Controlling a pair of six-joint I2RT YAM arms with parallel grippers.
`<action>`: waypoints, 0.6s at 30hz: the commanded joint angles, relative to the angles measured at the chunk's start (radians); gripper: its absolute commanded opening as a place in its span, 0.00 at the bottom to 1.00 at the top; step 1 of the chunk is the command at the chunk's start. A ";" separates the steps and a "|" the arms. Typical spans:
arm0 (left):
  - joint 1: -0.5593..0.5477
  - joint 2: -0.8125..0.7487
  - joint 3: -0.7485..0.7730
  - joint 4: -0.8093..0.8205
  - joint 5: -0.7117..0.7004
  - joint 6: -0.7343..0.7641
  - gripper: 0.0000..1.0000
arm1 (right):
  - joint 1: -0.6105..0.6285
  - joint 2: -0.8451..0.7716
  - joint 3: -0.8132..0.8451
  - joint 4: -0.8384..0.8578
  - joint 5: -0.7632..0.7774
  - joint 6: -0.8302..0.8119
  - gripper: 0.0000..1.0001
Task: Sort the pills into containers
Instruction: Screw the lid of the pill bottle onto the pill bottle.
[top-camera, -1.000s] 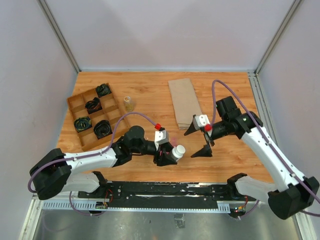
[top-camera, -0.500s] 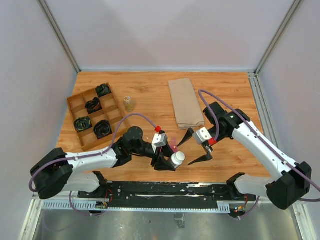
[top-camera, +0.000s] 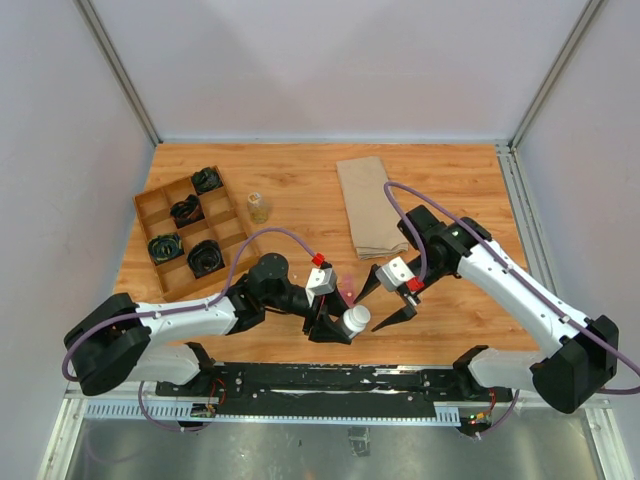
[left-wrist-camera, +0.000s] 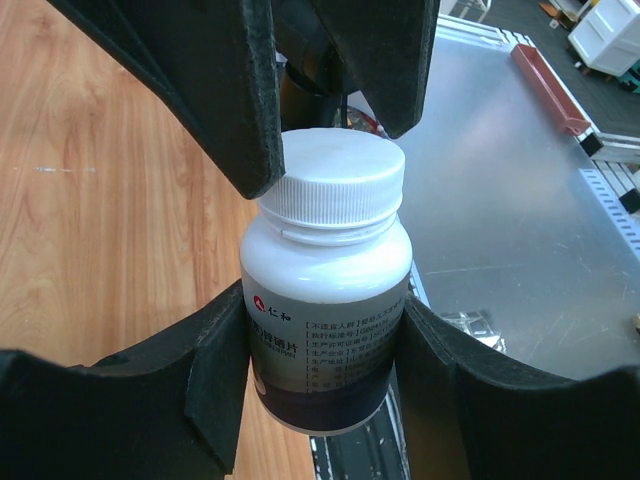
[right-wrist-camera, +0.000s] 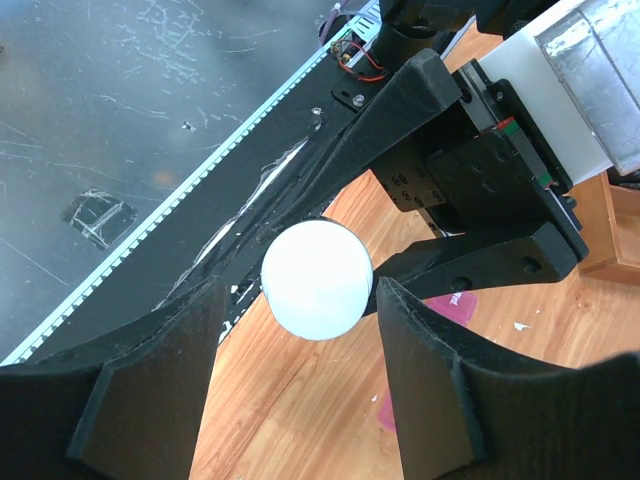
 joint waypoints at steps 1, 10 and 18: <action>0.001 0.002 0.027 0.035 0.020 -0.008 0.00 | 0.030 -0.003 0.011 0.036 0.011 0.070 0.62; 0.001 0.003 0.029 0.036 0.014 -0.008 0.00 | 0.045 0.003 0.003 0.083 0.029 0.150 0.52; 0.001 -0.009 0.027 0.036 -0.006 -0.006 0.00 | 0.046 -0.011 -0.013 0.145 0.050 0.236 0.44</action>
